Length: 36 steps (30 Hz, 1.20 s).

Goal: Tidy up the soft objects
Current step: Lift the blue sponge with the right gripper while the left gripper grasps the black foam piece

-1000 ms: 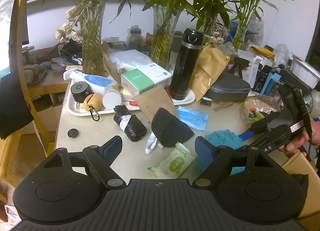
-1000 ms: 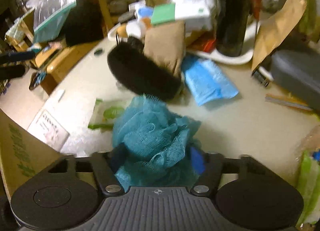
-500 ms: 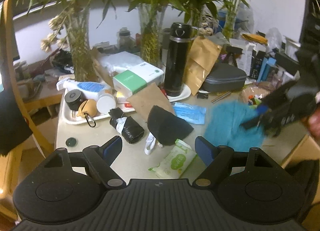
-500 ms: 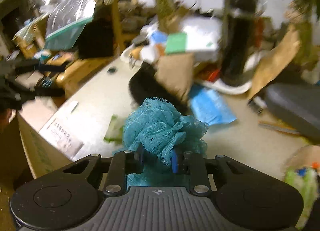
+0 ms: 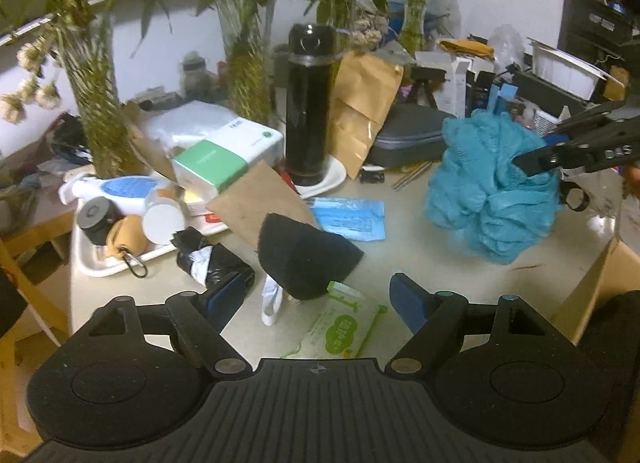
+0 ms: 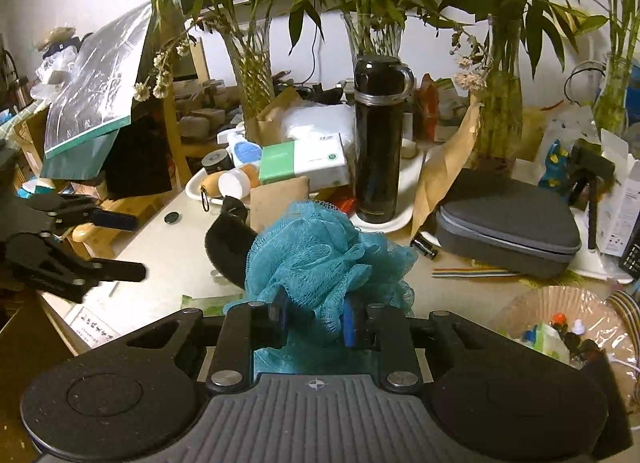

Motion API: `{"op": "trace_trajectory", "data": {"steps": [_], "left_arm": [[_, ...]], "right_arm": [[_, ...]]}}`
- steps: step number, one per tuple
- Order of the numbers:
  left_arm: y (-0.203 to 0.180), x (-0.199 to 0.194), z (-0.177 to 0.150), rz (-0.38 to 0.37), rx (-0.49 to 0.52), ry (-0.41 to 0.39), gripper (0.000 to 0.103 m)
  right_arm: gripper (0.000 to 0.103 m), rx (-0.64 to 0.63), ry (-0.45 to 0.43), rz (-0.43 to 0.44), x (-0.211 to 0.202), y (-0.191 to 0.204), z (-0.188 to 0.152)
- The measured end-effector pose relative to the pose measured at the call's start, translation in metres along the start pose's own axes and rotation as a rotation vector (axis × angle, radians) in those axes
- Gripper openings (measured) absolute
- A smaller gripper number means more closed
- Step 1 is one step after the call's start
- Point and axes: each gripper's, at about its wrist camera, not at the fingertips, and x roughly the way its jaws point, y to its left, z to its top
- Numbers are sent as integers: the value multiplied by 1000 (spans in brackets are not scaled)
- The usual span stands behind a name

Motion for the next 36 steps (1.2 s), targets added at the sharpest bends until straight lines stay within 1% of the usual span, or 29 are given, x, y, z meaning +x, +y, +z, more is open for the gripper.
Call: {"op": "trace_trajectory", "data": {"steps": [6, 11, 15, 18, 22, 25, 28, 30, 31, 32, 33, 36], "left_arm": [[16, 21, 7, -44, 0, 11, 80], [26, 41, 11, -51, 21, 7, 80], [30, 57, 15, -83, 50, 4, 80], [30, 69, 17, -90, 89, 8, 80], [33, 83, 19, -111, 116, 30, 79], [39, 90, 24, -145, 102, 30, 79], [41, 97, 26, -162, 96, 32, 79], [42, 103, 26, -171, 94, 45, 77], [43, 107, 25, -180, 85, 61, 71], [43, 110, 25, -188, 80, 82, 63], [43, 112, 24, -187, 78, 95, 60], [43, 110, 22, -199, 82, 92, 55]], "right_arm": [[27, 21, -15, -14, -4, -1, 0], [27, 36, -17, -17, -4, -5, 1], [28, 50, -20, 0, -3, -6, 3], [28, 55, -19, 5, -2, -7, 3], [28, 61, -16, 4, -2, -10, 2], [28, 63, -15, 7, -2, -10, 1], [28, 59, -14, 14, -3, -10, 0], [28, 57, -10, 11, -3, -11, -1], [28, 57, -8, 7, -3, -11, -1], [28, 58, -8, 5, -3, -12, -1], [28, 60, -9, 3, -4, -13, -1], [28, 62, -14, -4, -6, -14, -2]]}}
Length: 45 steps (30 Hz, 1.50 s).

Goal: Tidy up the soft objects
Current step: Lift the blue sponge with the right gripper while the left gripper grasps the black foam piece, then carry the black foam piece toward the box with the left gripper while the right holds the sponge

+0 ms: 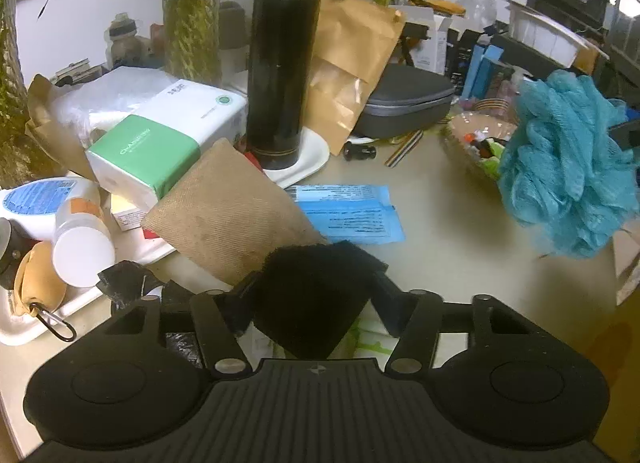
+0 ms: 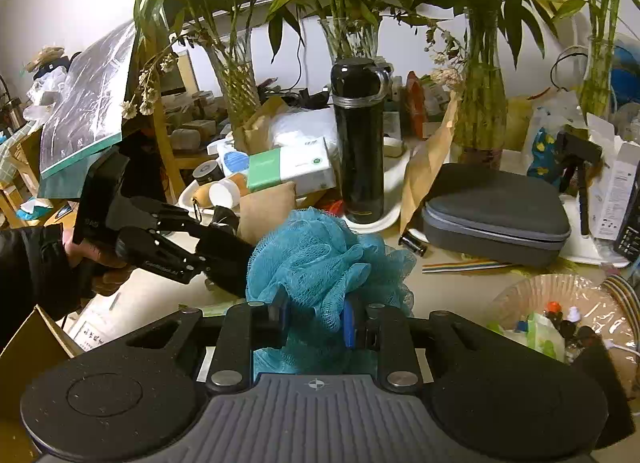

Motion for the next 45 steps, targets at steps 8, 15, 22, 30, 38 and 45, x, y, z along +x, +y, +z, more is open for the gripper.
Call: {"op": "trace_trajectory", "data": {"steps": [8, 15, 22, 30, 38, 45], "left_arm": [[-6, -17, 5, 2, -2, -46, 47], [-21, -50, 22, -11, -19, -139, 47], [-38, -90, 31, 35, -40, -222, 47], [-59, -132, 26, 128, -115, -268, 47], [-85, -172, 19, 181, -149, -279, 47], [-118, -208, 7, 232, -126, -270, 47]], "right_arm": [[28, -4, -7, -25, -2, -1, 0], [27, -5, -51, -56, -8, -1, 0], [27, 13, -86, -87, -16, -3, 0], [27, 11, -100, -105, -29, 1, -3], [26, -33, -127, -79, -47, 17, -10], [26, -24, -210, -34, -85, 31, -9]]}}
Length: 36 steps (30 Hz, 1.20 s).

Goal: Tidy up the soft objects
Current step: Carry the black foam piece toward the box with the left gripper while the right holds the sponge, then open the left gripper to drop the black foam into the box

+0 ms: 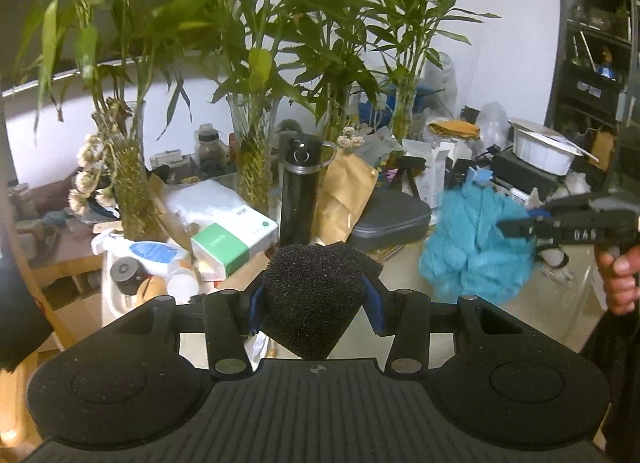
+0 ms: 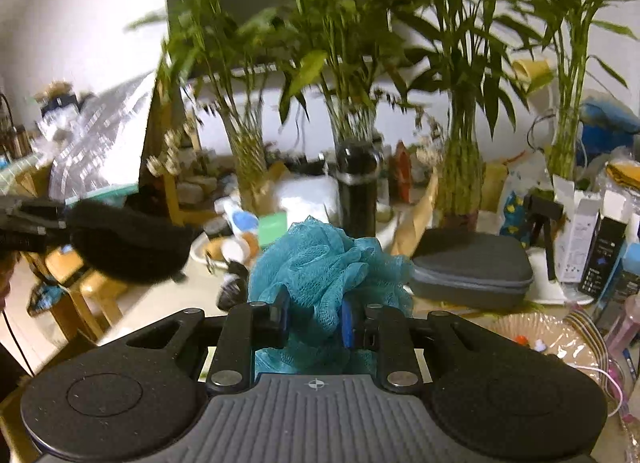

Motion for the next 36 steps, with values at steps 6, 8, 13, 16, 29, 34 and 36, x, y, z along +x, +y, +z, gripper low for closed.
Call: {"op": "trace_trajectory", "data": {"steps": [6, 8, 13, 16, 29, 34, 36], "left_arm": [[-20, -34, -8, 34, 62, -3, 47], [-26, -43, -12, 35, 70, 0, 47], [-38, -62, -21, 28, 65, 9, 47], [-43, -68, -27, 13, 39, 19, 47], [-44, -67, -63, 11, -144, 99, 49], [-52, -66, -80, 44, -129, 116, 66], [-54, -72, -85, 46, -124, 114, 70]], "right_arm": [[26, -75, -45, 34, -44, 25, 11], [26, -89, -49, 44, -56, 31, 12], [26, -92, -35, 65, -76, 40, 8], [26, -90, -21, 76, -83, 46, 4], [26, -96, 8, 91, -113, 64, -11], [26, -99, 28, 94, -115, 71, -20], [26, -100, 33, 96, -116, 74, -24]]}}
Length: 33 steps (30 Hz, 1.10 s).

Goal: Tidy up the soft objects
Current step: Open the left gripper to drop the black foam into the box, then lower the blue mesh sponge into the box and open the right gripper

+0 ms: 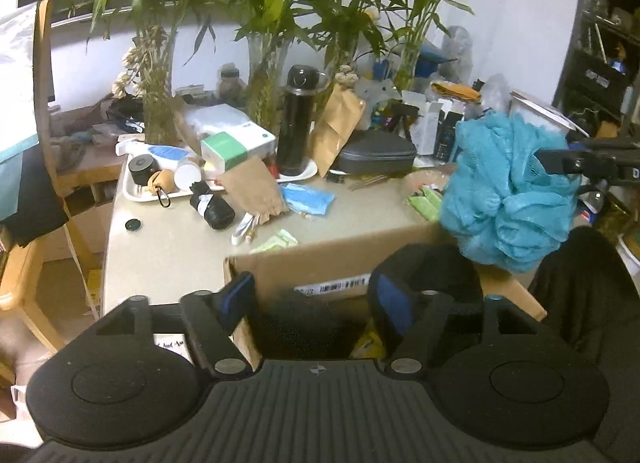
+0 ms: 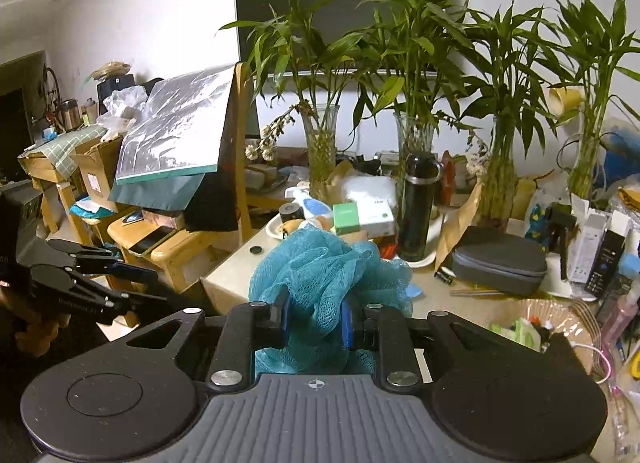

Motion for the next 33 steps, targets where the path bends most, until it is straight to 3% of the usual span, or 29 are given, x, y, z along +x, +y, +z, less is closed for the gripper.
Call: {"op": "trace_trajectory", "data": {"steps": [11, 15, 22, 33], "left_arm": [[-5, -36, -27, 21, 27, -7, 72], [-10, -39, -33, 125, 60, -13, 72], [-2, -44, -34, 100, 22, -19, 72], [-5, -43, -33, 91, 19, -39, 72]], "right_arm": [[26, -9, 32, 18, -5, 16, -10], [26, -13, 48, 25, -1, 21, -12], [26, -40, 95, 34, 14, 33, -18], [27, -99, 269, -24, 70, 49, -55]]}}
